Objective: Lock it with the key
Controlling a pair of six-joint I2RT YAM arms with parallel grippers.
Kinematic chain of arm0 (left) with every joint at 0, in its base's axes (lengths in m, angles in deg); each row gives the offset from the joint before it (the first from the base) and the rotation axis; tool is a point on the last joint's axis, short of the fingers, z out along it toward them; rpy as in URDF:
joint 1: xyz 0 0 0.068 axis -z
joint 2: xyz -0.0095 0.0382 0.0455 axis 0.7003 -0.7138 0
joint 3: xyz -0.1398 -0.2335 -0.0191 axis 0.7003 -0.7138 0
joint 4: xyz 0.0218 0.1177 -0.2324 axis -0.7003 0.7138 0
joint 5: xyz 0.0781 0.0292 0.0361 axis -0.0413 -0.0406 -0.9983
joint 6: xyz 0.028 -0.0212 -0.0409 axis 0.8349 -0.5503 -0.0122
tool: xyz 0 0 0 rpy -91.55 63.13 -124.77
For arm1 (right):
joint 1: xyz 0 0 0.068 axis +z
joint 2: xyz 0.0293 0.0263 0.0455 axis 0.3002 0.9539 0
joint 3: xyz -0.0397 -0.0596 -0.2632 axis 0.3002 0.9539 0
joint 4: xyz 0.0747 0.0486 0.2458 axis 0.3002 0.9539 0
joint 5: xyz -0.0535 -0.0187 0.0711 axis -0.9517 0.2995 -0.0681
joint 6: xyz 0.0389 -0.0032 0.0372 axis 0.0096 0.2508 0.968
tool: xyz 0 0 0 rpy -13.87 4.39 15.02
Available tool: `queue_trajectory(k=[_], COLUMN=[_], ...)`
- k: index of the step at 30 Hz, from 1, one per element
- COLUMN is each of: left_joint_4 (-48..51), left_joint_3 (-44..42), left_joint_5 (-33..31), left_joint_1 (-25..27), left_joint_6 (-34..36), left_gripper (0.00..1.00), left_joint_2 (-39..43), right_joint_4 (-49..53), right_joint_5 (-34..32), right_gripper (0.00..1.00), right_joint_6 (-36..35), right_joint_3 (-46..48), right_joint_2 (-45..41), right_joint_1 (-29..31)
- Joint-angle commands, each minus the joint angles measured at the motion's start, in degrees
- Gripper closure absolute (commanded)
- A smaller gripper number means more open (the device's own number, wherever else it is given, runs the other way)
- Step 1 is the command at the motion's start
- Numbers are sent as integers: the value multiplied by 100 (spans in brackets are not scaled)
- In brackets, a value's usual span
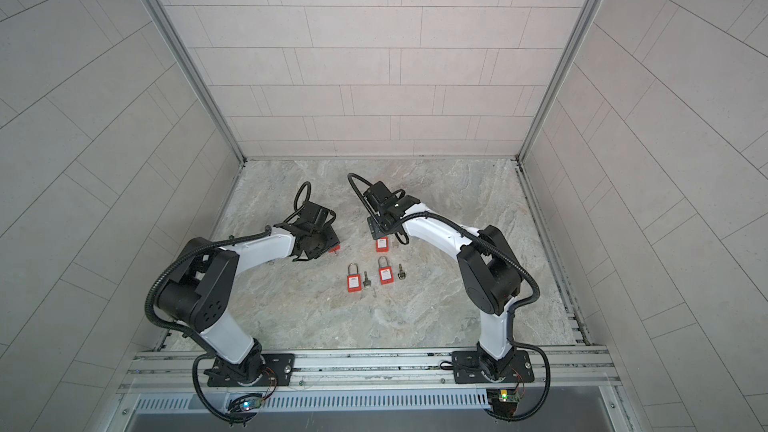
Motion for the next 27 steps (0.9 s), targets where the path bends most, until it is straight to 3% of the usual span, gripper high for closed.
queue_trajectory(k=[1, 6, 12, 19, 21, 27], left_joint_4=[-49, 135, 713, 571, 568, 714], left_joint_3=[86, 166, 350, -201, -352, -359], left_joint_5=[-86, -247, -1260, -196, -147, -435], left_joint_1=[18, -7, -177, -1535, -1813, -2195], left_joint_6=[-103, 240, 1499, 2111, 2167, 2343], left_gripper=[41, 34, 30, 23, 1, 0], left_joint_2=[83, 630, 1612, 2493, 2701, 2830], right_joint_4=[256, 300, 341, 964, 1267, 1883], right_joint_5=[117, 212, 286, 971, 1097, 1233], right_gripper=[22, 22, 20, 20, 20, 21], right_joint_6=[31, -29, -323, -383, -363, -336], right_joint_3=[-142, -264, -653, -1789, -2288, -3548], right_joint_2=[20, 62, 265, 1047, 1394, 2479], right_joint_1=[52, 139, 518, 803, 913, 1178])
